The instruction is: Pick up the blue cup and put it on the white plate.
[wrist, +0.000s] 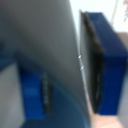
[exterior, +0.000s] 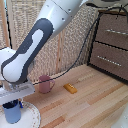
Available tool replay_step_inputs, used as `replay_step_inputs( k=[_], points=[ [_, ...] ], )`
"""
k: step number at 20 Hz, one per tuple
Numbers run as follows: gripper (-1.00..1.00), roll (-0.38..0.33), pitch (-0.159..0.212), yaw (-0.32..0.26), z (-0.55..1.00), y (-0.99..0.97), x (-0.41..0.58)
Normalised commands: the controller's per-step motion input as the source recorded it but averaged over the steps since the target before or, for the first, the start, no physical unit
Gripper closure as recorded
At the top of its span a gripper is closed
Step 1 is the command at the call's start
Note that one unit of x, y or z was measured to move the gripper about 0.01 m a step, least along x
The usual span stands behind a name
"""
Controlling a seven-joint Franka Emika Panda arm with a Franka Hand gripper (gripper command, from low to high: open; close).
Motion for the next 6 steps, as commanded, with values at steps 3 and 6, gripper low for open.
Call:
replay_step_inputs(
  k=[3,6],
  points=[
    [-1.0,-0.009,-0.077,0.02,0.86,-0.1,0.067],
    [-1.0,0.0,-0.136,0.06,0.77,-0.09,0.333]
  ],
)
